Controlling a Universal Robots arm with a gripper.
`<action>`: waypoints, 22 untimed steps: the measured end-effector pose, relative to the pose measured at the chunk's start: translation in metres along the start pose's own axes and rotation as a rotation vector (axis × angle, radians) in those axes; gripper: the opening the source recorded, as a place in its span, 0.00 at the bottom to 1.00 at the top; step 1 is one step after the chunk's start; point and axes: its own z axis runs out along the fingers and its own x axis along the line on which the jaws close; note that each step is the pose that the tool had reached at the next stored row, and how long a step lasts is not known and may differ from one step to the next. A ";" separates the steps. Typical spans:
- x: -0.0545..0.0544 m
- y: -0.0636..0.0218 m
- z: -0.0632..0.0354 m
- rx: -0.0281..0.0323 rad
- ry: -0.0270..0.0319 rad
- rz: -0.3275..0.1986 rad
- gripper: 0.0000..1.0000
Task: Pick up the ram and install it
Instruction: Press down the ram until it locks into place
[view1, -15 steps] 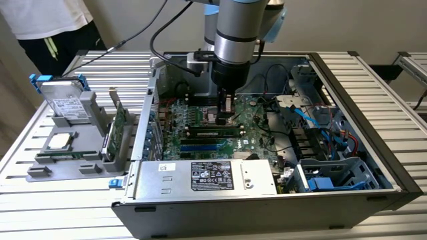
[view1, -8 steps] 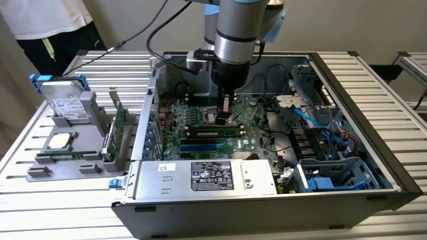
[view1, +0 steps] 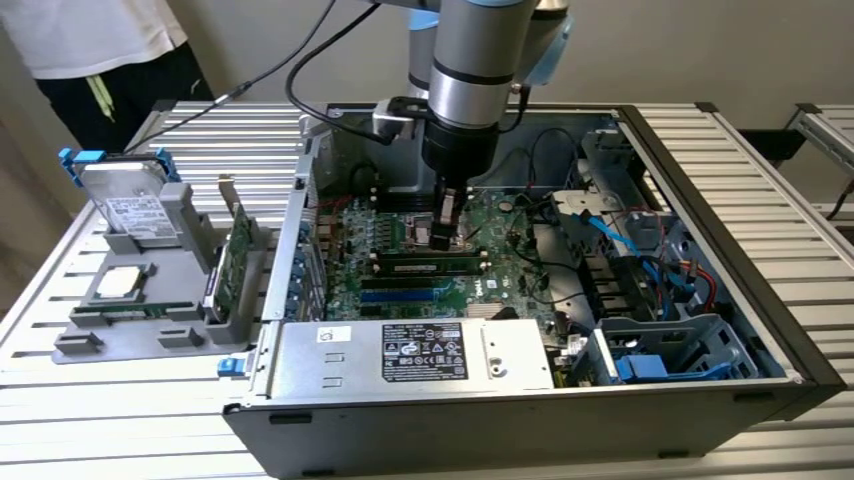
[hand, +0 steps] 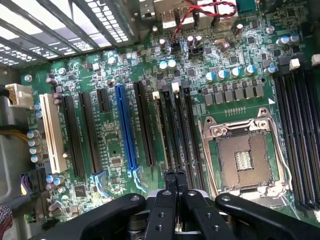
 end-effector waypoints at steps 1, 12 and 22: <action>0.000 0.0000 0.0001 -0.0009 0.0003 0.014 0.10; 0.000 -0.0001 0.0009 -0.0120 -0.0011 0.171 0.10; 0.000 -0.0001 0.0014 -0.0242 -0.0070 0.320 0.10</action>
